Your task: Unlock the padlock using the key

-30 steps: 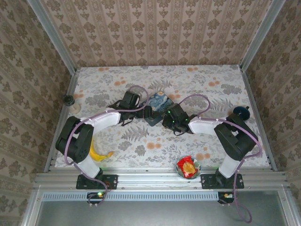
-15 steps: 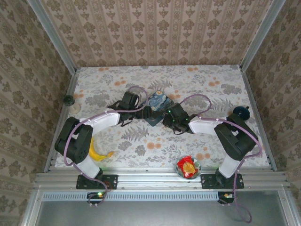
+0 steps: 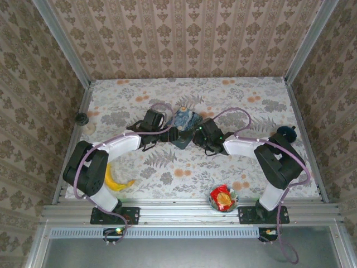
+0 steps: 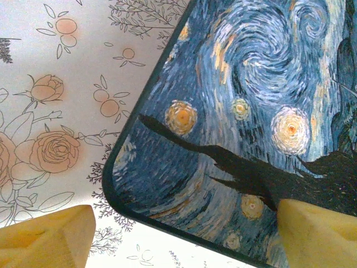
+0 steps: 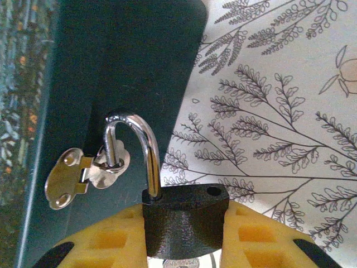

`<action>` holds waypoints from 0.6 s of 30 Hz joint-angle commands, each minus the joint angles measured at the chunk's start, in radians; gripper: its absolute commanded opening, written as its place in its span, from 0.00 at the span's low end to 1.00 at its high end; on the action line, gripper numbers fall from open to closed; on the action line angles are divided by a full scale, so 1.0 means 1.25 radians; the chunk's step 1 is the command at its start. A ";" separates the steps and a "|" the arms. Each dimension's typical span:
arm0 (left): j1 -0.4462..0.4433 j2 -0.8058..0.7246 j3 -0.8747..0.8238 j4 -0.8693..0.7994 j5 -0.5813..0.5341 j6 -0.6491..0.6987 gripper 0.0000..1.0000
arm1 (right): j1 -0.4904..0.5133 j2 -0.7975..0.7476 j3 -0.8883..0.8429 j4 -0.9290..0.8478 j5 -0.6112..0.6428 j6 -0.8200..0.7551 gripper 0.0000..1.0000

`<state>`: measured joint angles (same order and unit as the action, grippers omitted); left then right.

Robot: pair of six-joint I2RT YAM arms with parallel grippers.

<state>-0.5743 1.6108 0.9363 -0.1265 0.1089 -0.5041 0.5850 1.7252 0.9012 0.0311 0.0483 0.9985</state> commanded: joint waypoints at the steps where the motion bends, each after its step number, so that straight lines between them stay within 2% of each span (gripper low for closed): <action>1: 0.010 0.004 -0.034 -0.112 -0.031 0.009 0.82 | -0.009 0.014 0.032 -0.012 0.053 0.005 0.00; 12: 0.014 -0.003 -0.037 -0.116 -0.036 0.006 0.78 | -0.010 0.023 0.044 -0.016 0.057 0.000 0.00; 13: 0.015 -0.004 -0.037 -0.115 -0.036 0.006 0.76 | -0.010 0.020 0.042 -0.017 0.058 0.000 0.00; 14: 0.016 -0.004 -0.038 -0.113 -0.033 0.004 0.70 | -0.012 0.018 0.040 -0.018 0.059 0.000 0.00; 18: 0.025 -0.005 -0.039 -0.102 -0.026 0.002 0.62 | -0.011 0.002 0.027 -0.019 0.062 -0.001 0.00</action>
<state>-0.5667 1.5944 0.9287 -0.1307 0.1139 -0.5087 0.5735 1.7458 0.9314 0.0193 0.0795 0.9985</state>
